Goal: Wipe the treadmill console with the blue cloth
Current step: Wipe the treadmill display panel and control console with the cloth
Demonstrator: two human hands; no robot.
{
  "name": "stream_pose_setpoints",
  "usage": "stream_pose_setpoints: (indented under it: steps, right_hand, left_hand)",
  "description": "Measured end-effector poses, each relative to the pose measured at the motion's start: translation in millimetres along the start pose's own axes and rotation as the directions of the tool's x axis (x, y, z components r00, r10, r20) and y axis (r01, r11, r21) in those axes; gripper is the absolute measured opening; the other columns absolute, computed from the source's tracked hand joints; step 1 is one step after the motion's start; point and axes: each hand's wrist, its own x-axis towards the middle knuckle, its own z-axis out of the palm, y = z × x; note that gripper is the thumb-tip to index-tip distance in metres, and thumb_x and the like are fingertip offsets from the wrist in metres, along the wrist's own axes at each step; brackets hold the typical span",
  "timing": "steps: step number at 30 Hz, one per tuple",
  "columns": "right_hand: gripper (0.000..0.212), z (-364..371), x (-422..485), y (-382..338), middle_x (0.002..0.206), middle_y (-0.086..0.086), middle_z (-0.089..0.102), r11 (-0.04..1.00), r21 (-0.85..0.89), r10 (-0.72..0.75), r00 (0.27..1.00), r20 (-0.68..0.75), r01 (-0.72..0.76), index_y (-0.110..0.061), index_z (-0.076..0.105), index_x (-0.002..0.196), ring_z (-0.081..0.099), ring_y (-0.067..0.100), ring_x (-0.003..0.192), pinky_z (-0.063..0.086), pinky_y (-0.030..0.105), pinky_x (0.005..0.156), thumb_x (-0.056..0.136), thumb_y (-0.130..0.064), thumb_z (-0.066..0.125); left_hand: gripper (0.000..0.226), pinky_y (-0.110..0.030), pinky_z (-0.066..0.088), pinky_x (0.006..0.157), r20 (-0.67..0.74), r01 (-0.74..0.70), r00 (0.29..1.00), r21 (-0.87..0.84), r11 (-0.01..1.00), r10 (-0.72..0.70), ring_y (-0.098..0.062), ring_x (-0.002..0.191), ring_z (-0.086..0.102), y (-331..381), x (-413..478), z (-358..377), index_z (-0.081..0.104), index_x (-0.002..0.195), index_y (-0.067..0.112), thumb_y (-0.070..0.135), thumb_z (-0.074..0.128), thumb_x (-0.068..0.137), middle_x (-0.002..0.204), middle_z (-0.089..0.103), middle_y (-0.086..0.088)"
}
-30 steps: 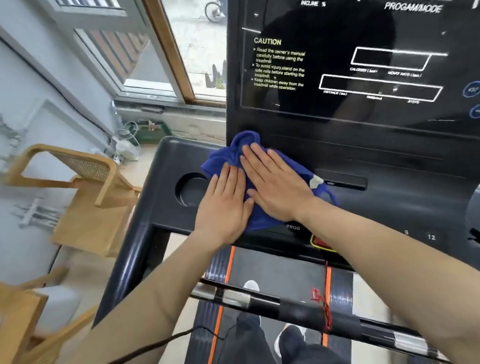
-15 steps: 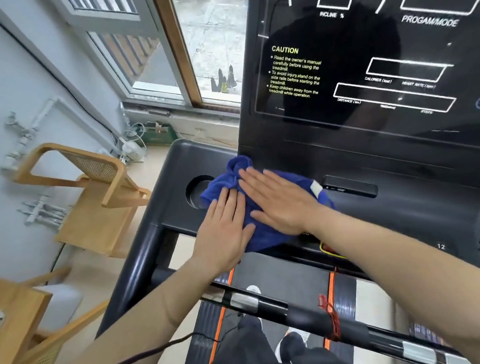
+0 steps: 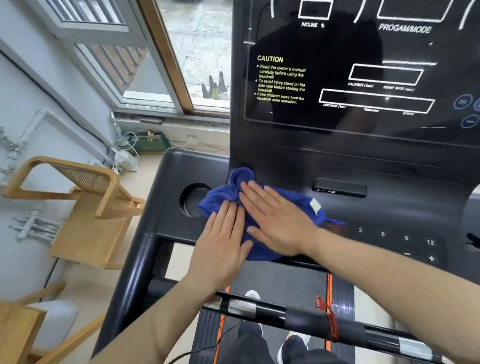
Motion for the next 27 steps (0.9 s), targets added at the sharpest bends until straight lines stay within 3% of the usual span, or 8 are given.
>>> stream_pose_setpoints:
  steps: [3,8,12,16,22,27]
  right_hand:
    - [0.071,-0.8,-11.0,0.6,0.164,0.008,-0.006,1.0,-0.008,0.008,1.0,0.015,-0.008,-0.009,0.007,0.157,-0.007,0.019,0.152,-0.003,0.036,0.123,0.101,-0.049,0.026]
    - [0.078,-23.5,-20.0,51.0,0.166,0.008,0.001,0.981,-0.193,0.019,0.999,0.027,-0.013,-0.01,0.01,0.158,0.002,0.022,0.154,0.007,0.039,0.124,0.096,-0.058,0.015]
    - [0.073,-22.7,-66.3,82.5,0.165,0.009,0.0,0.956,-0.247,0.153,0.987,-0.037,-0.158,-0.009,0.009,0.157,0.004,0.023,0.154,0.011,0.041,0.124,0.099,-0.051,0.023]
    - [0.071,-16.4,-115.7,105.5,0.164,0.007,-0.002,0.932,-0.197,0.296,0.952,-0.072,-0.305,-0.011,0.002,0.156,0.006,0.022,0.154,0.012,0.042,0.124,0.099,-0.048,0.024]
    - [0.069,-2.8,-181.5,111.5,0.163,0.011,0.015,0.845,-0.035,0.527,0.841,-0.119,-0.534,-0.007,0.013,0.154,0.016,0.023,0.151,0.026,0.046,0.12,0.099,-0.048,0.027]
    - [0.071,12.6,-215.9,108.0,0.164,0.01,0.007,0.766,0.014,0.64,0.759,-0.123,-0.643,-0.008,0.011,0.156,0.009,0.022,0.152,0.015,0.042,0.122,0.1,-0.05,0.022]
  left_hand:
    - [0.071,-0.046,0.012,0.124,0.001,0.001,1.0,0.016,1.0,-0.001,-0.033,0.152,0.016,7.0,0.2,0.7,0.024,0.154,-0.002,0.045,0.026,0.102,0.162,0.022,-0.022]
    - [0.071,-0.045,0.015,0.122,-0.002,-0.057,0.998,0.013,0.998,0.057,-0.033,0.15,0.023,21.4,43.1,-9.8,0.027,0.153,0.0,0.048,0.022,0.102,0.159,0.03,-0.021]
    - [0.071,-0.042,0.005,0.124,0.026,-0.123,0.992,-0.039,0.992,0.124,-0.029,0.154,0.006,64.6,78.9,-12.2,0.009,0.158,0.005,0.05,0.017,0.102,0.165,0.012,-0.016]
    - [0.069,-0.037,-0.002,0.123,0.014,-0.193,0.981,-0.068,0.979,0.194,-0.025,0.154,0.001,106.5,102.6,-20.6,0.007,0.158,0.007,0.045,0.029,0.104,0.166,0.009,-0.012]
    - [0.067,-0.039,0.005,0.122,0.0,-0.421,0.907,0.018,0.907,0.421,-0.026,0.152,0.019,158.7,131.4,-27.9,0.024,0.156,0.009,0.039,0.043,0.1,0.163,0.026,-0.011]
    - [0.064,-0.04,0.015,0.122,0.01,-0.551,0.834,0.054,0.833,0.551,-0.024,0.148,0.029,190.1,144.7,-26.9,0.037,0.152,0.008,0.038,0.047,0.097,0.158,0.038,-0.01]
